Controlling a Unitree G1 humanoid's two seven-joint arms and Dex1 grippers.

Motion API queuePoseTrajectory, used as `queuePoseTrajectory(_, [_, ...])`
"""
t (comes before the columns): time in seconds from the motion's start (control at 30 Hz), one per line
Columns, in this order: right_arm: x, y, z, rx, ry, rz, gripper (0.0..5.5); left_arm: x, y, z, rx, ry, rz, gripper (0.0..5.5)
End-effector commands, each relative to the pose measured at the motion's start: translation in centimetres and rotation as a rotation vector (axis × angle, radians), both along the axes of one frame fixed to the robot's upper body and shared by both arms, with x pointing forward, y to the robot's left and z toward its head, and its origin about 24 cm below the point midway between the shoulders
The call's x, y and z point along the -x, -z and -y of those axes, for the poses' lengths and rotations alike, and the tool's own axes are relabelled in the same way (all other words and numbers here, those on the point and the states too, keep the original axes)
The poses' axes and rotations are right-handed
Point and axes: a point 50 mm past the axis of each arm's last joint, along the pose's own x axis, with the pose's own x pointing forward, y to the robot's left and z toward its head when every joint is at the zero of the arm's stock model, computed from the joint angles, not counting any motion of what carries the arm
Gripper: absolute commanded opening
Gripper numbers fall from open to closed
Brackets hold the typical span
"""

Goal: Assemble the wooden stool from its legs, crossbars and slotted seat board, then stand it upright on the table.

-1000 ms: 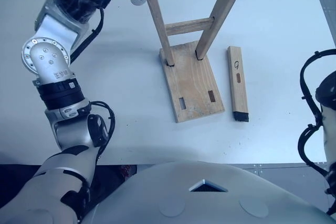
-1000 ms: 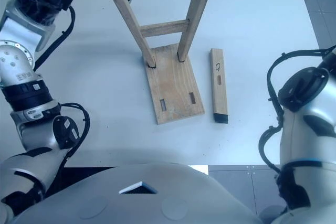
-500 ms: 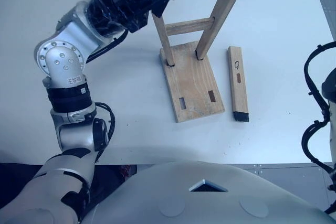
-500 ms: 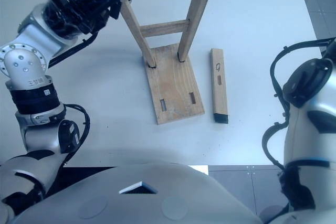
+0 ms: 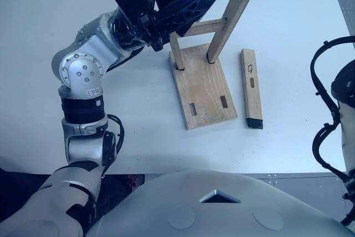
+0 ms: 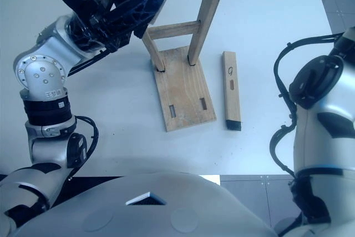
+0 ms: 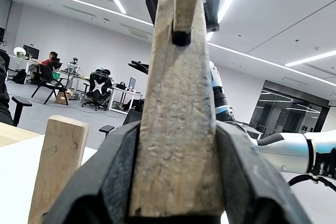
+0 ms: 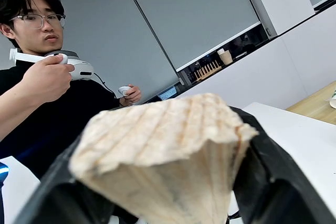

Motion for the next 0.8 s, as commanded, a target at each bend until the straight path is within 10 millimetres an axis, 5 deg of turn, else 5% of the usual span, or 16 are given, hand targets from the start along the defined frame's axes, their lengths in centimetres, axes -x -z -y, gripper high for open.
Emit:
queuePoseTrajectory(0.03, [0.3, -0.2, -0.1, -0.026, -0.023, 0.015, 2.34, -0.3, 0.2, -0.1, -0.019, -0.046, -0.001, 2.01])
queuePoseTrajectory(0.2, [0.2, 0.0, -0.2, -0.011, 0.014, 0.024, 2.31, -0.7, 0.4, 0.1, -0.028, -0.095, 0.018, 2.01])
queuePoseTrajectory(0.43, [-0.3, 0.7, 0.7, -0.029, 0.071, 0.003, 2.21, -0.1, 0.6, 0.3, -0.036, -0.056, 0.015, 3.28])
queuePoseTrajectory(0.8, [-0.1, 1.5, 3.9, -0.126, 0.149, 0.083, 2.17, 1.6, 1.0, -0.6, -0.053, 0.023, -0.003, 3.31])
